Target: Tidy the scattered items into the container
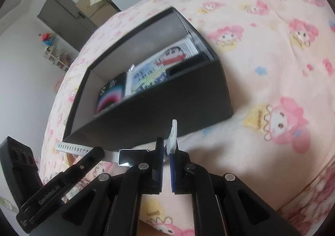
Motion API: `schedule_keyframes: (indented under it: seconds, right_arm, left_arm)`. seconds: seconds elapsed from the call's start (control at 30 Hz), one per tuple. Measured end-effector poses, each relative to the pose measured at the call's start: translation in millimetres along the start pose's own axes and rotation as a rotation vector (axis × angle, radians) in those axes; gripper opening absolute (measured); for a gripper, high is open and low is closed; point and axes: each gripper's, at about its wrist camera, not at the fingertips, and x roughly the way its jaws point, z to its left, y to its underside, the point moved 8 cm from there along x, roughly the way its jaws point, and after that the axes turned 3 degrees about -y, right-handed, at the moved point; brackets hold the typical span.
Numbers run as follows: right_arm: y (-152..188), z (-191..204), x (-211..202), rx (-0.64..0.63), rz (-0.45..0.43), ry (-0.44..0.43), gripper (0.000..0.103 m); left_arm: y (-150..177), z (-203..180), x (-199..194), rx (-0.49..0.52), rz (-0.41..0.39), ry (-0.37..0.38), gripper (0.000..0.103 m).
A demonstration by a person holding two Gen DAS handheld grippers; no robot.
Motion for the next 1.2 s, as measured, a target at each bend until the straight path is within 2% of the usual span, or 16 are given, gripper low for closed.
schedule_keyframes:
  seconds: [0.13,0.27,0.5,0.67,0.77,0.9,1.03,1.2]
  right_arm:
    - [-10.0,14.1,-9.7,-0.033,-0.029,0.001,0.004]
    - [-22.0,28.8,-16.5,-0.046,-0.038,-0.027,0.004]
    - [-50.4,52.0,-12.8,-0.113,-0.055,-0.010,0.004]
    - [-76.7,67.6,-10.3,-0.170,-0.072,0.003,0.004]
    - [-94.2,76.3,-3.4,-0.208,-0.079,0.017,0.004]
    - [-118.4,83.8,18.7,-0.239,-0.052,0.026,0.004]
    - [-147.8,88.5,49.7,-0.249,0.006,0.023,0.004]
    - [-176.3,89.4,96.0,-0.264,0.085,0.034,0.004]
  left_arm:
    - [-14.6,-11.1,2.3,0.025,-0.007,0.035,0.006]
    - [-20.8,-28.6,-19.5,0.065,-0.023,0.049,0.006]
    - [-57.2,-40.6,-29.2,0.086,-0.059,0.093,0.006]
    - [-84.1,-42.9,-23.1,0.097,-0.077,0.096,0.006]
    - [-103.2,-40.0,-13.7,0.089,-0.080,0.096,0.006]
    - [-130.8,-28.2,6.4,0.073,-0.067,0.059,0.006]
    - [-160.1,-9.2,36.0,0.034,-0.017,0.019,0.006]
    - [-184.3,16.1,75.4,-0.058,0.065,0.013,0.006]
